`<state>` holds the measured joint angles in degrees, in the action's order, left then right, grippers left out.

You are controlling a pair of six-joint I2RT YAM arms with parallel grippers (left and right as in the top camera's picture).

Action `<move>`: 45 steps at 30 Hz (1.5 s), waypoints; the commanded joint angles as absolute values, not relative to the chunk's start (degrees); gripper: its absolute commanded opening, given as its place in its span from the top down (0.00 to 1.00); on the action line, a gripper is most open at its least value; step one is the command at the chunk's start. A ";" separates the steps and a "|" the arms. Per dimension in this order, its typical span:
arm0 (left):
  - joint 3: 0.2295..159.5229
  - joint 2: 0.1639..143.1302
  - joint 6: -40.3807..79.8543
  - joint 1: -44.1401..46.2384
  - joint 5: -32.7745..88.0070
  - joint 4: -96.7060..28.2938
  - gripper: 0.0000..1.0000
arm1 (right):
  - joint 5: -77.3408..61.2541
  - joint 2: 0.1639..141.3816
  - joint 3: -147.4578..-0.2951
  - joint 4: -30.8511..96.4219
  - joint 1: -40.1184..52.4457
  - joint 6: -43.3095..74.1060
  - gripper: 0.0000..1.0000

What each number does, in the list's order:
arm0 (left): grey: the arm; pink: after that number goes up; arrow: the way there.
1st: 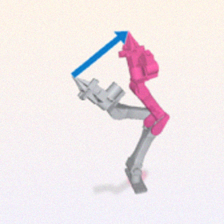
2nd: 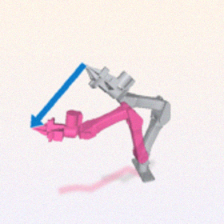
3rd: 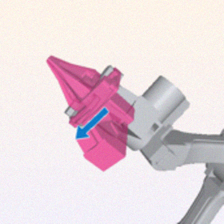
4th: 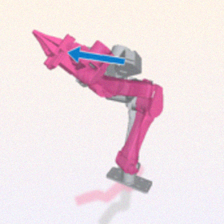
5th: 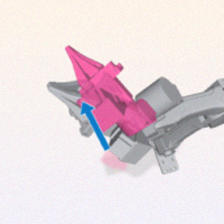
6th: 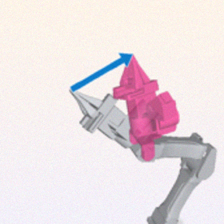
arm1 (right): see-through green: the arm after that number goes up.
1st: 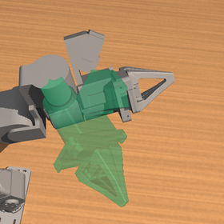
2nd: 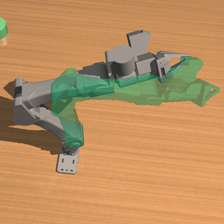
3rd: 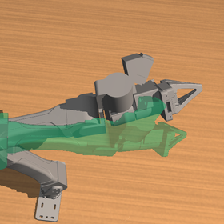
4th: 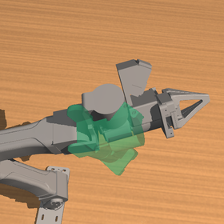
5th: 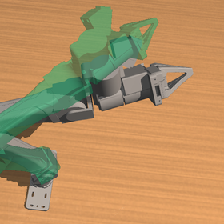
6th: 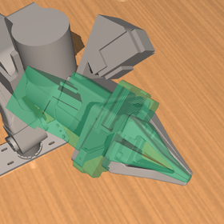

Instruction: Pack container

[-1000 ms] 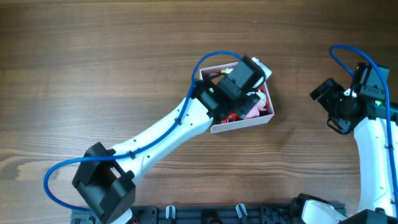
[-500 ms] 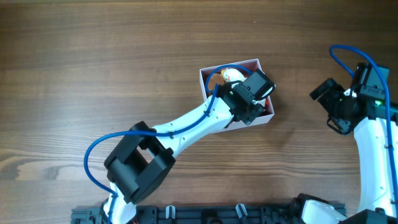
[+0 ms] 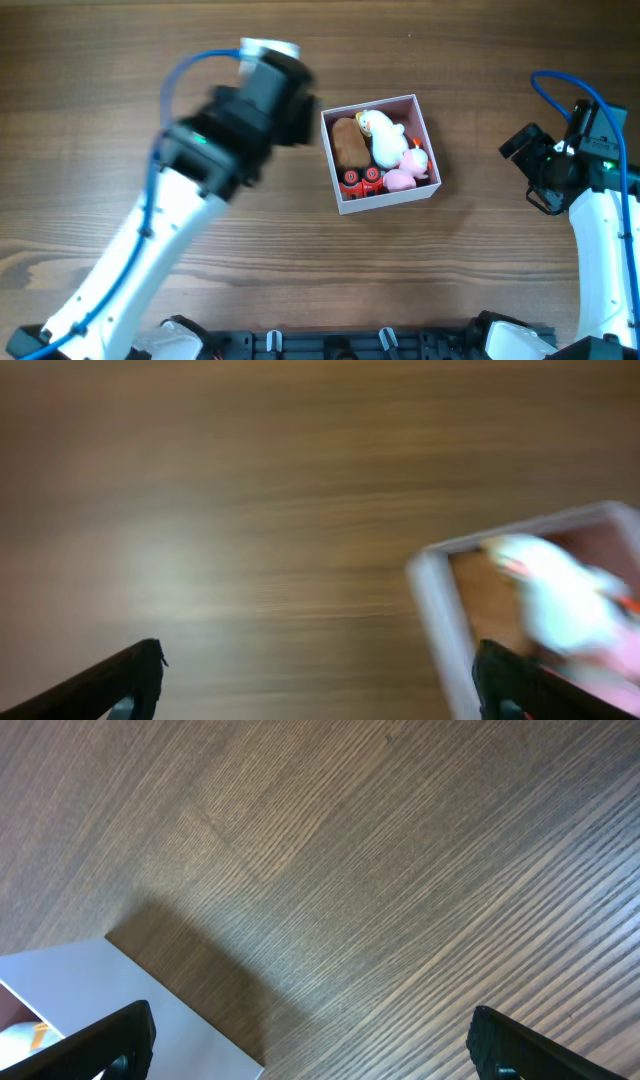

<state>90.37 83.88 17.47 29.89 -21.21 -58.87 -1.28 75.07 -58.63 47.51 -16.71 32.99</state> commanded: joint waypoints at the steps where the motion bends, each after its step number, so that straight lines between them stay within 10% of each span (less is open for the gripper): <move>1: 90.06 84.55 22.13 18.70 -17.98 -60.75 0.00 | -1.58 75.99 -58.54 47.16 -16.80 33.58 0.00; 17: 90.06 84.53 22.13 9.19 -17.80 -60.82 0.00 | -1.37 74.67 -58.52 47.18 -16.73 33.54 0.01; 31: 90.06 84.53 22.13 9.19 -17.80 -60.80 0.00 | 12.27 30.02 -58.43 53.01 -10.98 30.20 0.01; 39: 90.06 84.53 22.13 9.19 -17.80 -60.80 0.00 | 0.67 20.03 -44.80 44.80 -10.87 0.36 0.00; 45: 90.06 84.53 22.13 9.19 -17.80 -60.80 0.00 | -7.20 10.72 -25.85 37.58 -10.87 -0.36 0.00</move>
<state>90.28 84.49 21.37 9.41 -18.09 -60.88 -1.78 14.85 -32.67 39.16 -11.27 1.65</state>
